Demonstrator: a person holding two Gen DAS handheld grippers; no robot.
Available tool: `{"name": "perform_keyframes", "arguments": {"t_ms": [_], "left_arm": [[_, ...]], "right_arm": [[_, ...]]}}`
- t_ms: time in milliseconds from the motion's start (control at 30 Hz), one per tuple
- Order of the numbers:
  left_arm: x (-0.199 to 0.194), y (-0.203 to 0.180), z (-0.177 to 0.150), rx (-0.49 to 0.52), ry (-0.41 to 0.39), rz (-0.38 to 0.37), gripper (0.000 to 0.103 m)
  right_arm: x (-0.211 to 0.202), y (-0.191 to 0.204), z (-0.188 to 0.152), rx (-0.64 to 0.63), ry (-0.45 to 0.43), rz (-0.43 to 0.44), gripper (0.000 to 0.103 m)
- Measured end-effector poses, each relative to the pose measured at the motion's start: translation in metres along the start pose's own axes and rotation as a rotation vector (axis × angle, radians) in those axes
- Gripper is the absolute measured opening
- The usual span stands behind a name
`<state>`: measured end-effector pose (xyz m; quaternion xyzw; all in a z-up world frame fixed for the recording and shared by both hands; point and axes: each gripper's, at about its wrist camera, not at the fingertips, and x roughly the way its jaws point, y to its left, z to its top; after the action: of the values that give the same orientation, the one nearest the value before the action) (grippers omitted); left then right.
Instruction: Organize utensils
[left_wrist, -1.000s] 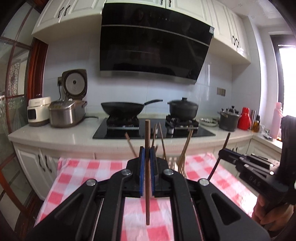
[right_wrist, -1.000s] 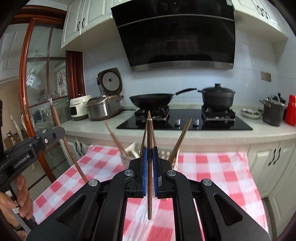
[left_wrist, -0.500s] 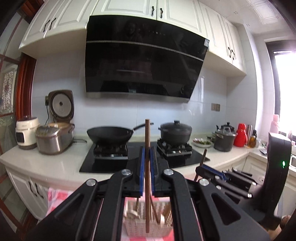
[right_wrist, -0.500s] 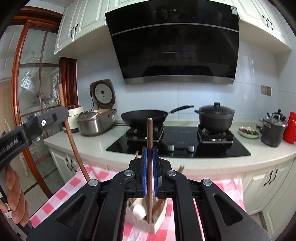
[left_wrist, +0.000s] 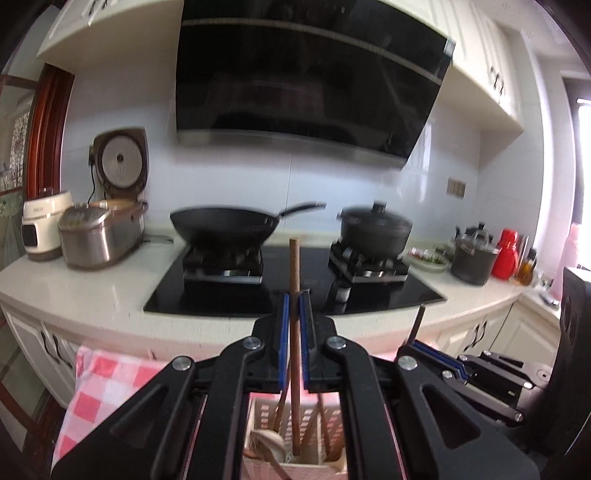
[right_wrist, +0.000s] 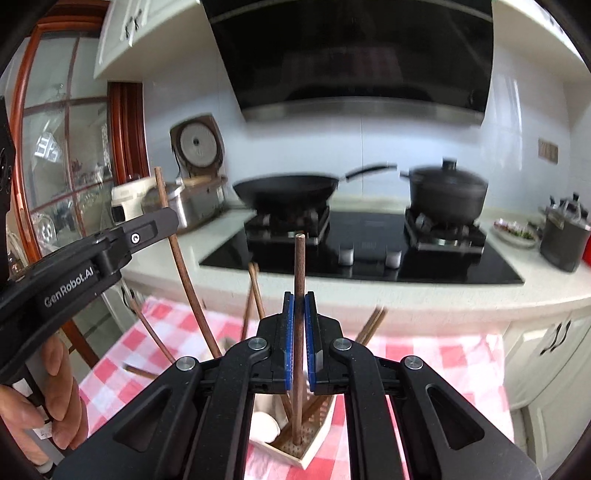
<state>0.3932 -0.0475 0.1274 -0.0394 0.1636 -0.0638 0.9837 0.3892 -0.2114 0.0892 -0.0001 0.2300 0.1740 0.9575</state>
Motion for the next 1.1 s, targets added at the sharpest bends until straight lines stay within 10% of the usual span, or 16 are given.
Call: {"name": "perform_keyframes", "arguments": {"t_ms": [200,533,667,900,1100], "left_arm": [[0.024,0.015,-0.031,-0.009,0.08,0.011,0.011],[-0.037,0.039,-0.02,-0.041,-0.034,0.054,0.077],[-0.085,0.041,-0.016,-0.028,-0.11,0.087,0.098],[-0.163,0.036,-0.038,0.008,-0.151,0.146,0.098],[-0.202,0.029,-0.083,0.052,-0.123,0.161,0.098]], "right_arm": [[0.031,-0.006,-0.022,0.032,0.083,0.021,0.008],[-0.004,-0.008,-0.008,0.049,0.025,-0.003,0.014],[-0.054,0.002,-0.001,0.036,-0.072,-0.021,0.06],[-0.131,0.028,-0.025,0.024,-0.204,-0.046,0.084],[-0.157,0.044,-0.074,0.016,-0.181,-0.025,0.085]]}}
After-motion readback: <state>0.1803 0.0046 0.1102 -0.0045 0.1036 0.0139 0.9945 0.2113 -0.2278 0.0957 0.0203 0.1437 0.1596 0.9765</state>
